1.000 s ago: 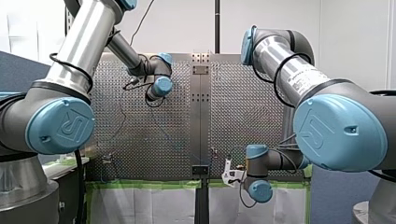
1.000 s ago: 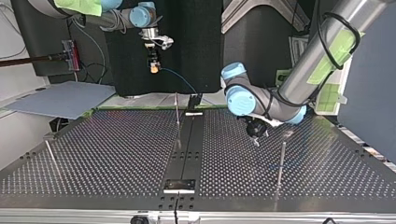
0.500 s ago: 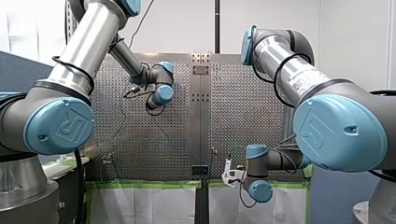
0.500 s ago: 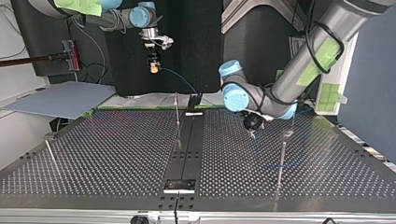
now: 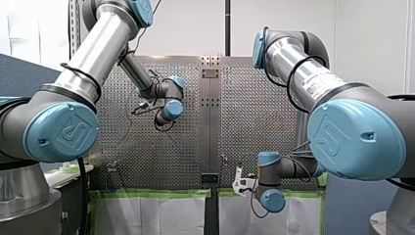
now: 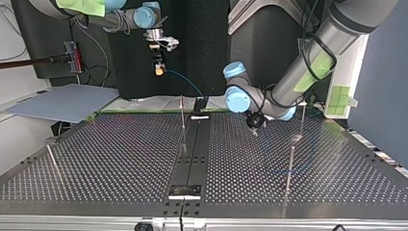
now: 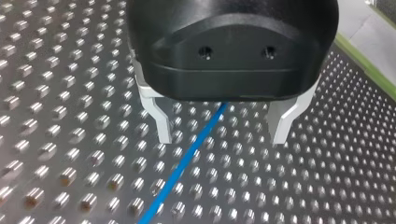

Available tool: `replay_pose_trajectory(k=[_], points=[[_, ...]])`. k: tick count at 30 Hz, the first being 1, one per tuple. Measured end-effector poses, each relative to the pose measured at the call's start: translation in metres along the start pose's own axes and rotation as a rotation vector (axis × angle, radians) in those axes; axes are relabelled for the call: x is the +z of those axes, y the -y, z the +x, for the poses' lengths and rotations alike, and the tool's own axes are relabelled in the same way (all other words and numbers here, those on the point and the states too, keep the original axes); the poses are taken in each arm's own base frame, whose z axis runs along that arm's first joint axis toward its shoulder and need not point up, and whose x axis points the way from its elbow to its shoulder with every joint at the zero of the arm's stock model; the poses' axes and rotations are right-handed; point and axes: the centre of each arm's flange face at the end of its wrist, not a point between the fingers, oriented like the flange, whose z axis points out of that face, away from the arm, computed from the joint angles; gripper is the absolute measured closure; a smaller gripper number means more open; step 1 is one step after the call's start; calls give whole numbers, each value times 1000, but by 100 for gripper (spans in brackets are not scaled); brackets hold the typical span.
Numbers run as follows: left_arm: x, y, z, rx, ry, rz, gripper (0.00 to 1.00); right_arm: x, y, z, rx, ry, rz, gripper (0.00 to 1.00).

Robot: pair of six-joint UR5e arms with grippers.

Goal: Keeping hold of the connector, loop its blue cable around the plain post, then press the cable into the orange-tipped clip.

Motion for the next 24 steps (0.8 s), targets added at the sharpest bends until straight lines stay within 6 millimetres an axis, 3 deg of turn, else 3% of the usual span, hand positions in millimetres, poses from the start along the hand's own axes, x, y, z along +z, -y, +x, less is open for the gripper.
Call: replay_pose_trajectory(k=[9, 17, 24], points=[[11, 37, 21, 0, -17, 26, 0, 0, 1, 0, 0, -1, 2, 100], [17, 40, 16, -29, -6, 22, 0, 0, 1, 0, 1, -2, 3, 100], [18, 72, 21, -21, -21, 77, 0, 0, 1, 0, 4, -5, 3, 100]])
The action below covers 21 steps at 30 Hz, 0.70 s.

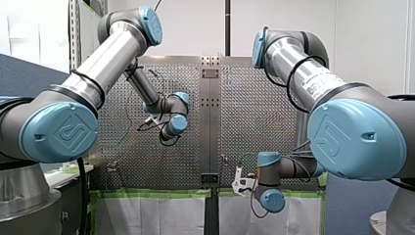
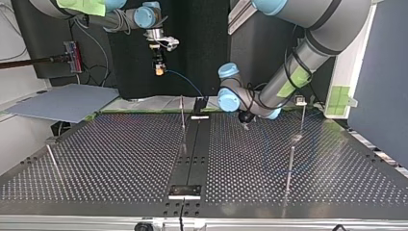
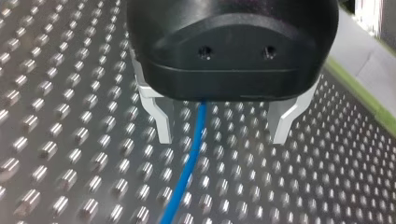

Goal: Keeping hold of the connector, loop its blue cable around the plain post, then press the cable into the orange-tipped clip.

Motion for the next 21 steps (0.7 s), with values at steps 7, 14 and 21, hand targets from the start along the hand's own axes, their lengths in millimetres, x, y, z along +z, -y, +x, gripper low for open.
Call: replay_pose_trajectory(k=[7, 14, 21], points=[[4, 28, 9, 22, -14, 44, 0, 0, -1, 0, 2, -2, -1, 100], [2, 55, 12, 44, -16, 89, 0, 1, -2, 1, 4, -3, -3, 100], [-1, 62, 7, 14, 6, 98, 0, 1, -2, 1, 5, -2, -3, 100]])
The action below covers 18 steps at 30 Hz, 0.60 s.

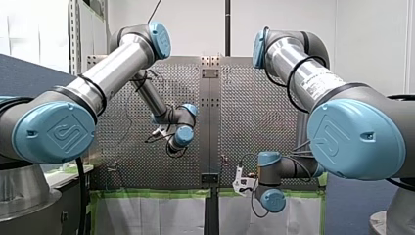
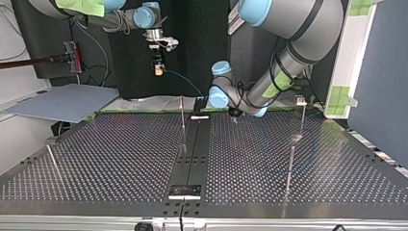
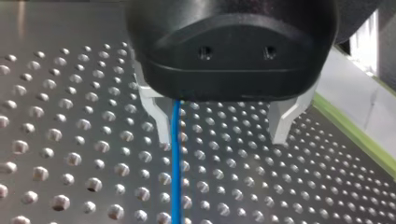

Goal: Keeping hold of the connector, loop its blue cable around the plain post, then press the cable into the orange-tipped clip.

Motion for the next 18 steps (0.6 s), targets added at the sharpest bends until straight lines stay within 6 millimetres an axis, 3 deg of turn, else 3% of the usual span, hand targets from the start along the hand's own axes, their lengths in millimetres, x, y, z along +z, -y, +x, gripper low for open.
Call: replay_pose_trajectory(k=[8, 13, 18], points=[[-3, 30, -3, -25, 20, 65, 0, 0, -1, 0, 0, 1, -1, 100], [-13, 67, -12, -52, 60, 118, 0, 0, -1, 0, 0, 5, -2, 100], [-24, 97, -4, -66, 63, 177, 0, 0, -1, 0, 1, 1, 1, 100]])
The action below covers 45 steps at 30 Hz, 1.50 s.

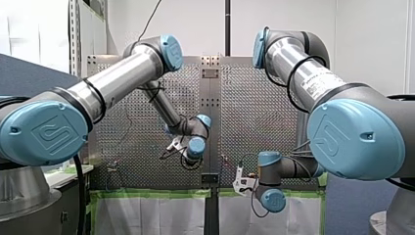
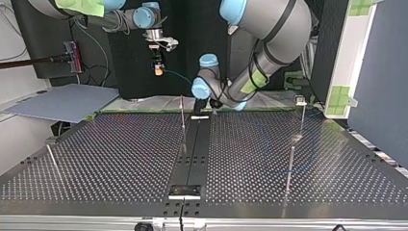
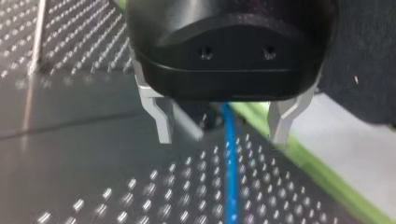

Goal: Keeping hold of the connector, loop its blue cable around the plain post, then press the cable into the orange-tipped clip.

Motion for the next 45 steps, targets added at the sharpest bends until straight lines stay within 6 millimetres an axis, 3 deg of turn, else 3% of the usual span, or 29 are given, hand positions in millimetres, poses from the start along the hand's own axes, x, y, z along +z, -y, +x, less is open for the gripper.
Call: replay_pose_trajectory(k=[6, 12, 20, 30, 45], points=[[-4, 25, 22, 17, -31, 66, 0, 0, 0, 0, 2, 0, 5, 100], [-9, 42, 27, -11, -23, 126, 0, 0, 0, 0, 1, 5, 4, 100], [-13, 52, 26, -77, -6, 198, 0, 0, 0, 0, 2, 7, 4, 100], [-18, 62, 52, -187, 5, 287, 0, 3, -1, -1, -15, 18, 4, 100], [-17, 76, 43, -364, 78, 416, 0, 10, 3, -4, -97, 96, 33, 100]])
